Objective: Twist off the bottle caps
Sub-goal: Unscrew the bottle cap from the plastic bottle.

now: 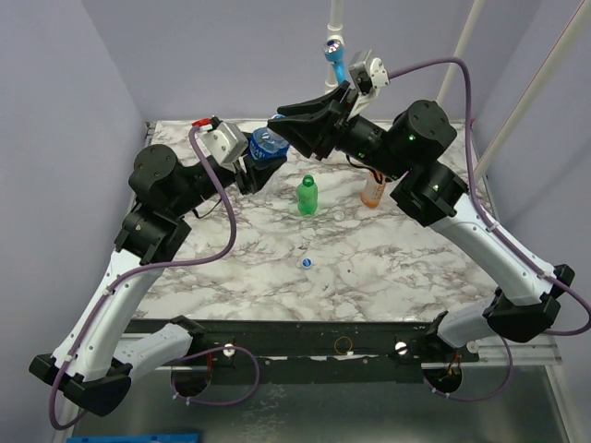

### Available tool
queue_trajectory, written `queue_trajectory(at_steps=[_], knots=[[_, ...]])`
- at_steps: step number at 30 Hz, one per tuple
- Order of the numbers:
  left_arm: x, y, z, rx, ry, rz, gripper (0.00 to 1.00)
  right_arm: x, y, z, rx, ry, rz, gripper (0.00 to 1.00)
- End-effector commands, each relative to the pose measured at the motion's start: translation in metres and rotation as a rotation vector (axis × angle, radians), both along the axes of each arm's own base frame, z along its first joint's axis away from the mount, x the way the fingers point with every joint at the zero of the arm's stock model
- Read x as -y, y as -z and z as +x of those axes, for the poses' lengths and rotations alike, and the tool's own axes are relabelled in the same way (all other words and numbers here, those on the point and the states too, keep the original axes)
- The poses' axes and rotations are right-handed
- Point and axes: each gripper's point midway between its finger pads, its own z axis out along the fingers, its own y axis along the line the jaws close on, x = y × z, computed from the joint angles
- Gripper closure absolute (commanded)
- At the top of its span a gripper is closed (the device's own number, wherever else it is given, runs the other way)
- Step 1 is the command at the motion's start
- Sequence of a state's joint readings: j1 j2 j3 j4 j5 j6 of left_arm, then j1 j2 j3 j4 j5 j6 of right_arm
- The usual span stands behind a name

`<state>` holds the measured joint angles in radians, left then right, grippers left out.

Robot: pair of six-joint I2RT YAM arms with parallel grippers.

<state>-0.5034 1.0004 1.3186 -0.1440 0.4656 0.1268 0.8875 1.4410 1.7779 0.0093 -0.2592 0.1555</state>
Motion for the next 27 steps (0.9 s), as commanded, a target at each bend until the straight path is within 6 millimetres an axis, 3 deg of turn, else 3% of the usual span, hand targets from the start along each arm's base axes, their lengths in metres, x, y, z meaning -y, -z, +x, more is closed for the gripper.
queue_trajectory(at_steps=[1,4,9,14,17,21,22,26,27], knots=[[-0.003,-0.014,-0.006,0.006,-0.003,-0.038,1.0,-0.005,-0.007,0.002,0.009,0.004,0.012,0.73],[-0.002,-0.016,-0.009,-0.001,0.012,-0.044,1.0,-0.008,-0.006,0.003,0.011,-0.003,0.003,0.6],[0.001,-0.016,-0.011,-0.014,0.032,-0.05,1.0,-0.008,-0.001,0.005,-0.001,0.004,-0.018,0.58],[0.001,-0.018,-0.011,-0.015,0.033,-0.053,1.0,-0.005,-0.007,0.005,0.006,0.015,-0.005,0.75],[0.001,-0.02,-0.011,-0.025,0.036,-0.064,1.0,-0.006,-0.005,0.004,0.009,0.013,-0.017,0.76],[0.004,-0.022,-0.013,-0.055,0.057,-0.081,1.0,-0.008,-0.001,-0.002,0.033,-0.018,-0.036,0.6],[0.005,-0.022,-0.014,-0.056,0.063,-0.081,1.0,-0.007,-0.001,-0.001,0.033,-0.013,-0.034,0.61],[0.01,-0.025,-0.021,-0.097,0.106,-0.103,1.0,-0.003,-0.004,0.001,0.036,0.014,-0.029,0.99],[0.011,-0.026,-0.023,-0.108,0.12,-0.109,1.0,-0.002,-0.005,0.0,0.038,0.013,-0.032,0.99]])
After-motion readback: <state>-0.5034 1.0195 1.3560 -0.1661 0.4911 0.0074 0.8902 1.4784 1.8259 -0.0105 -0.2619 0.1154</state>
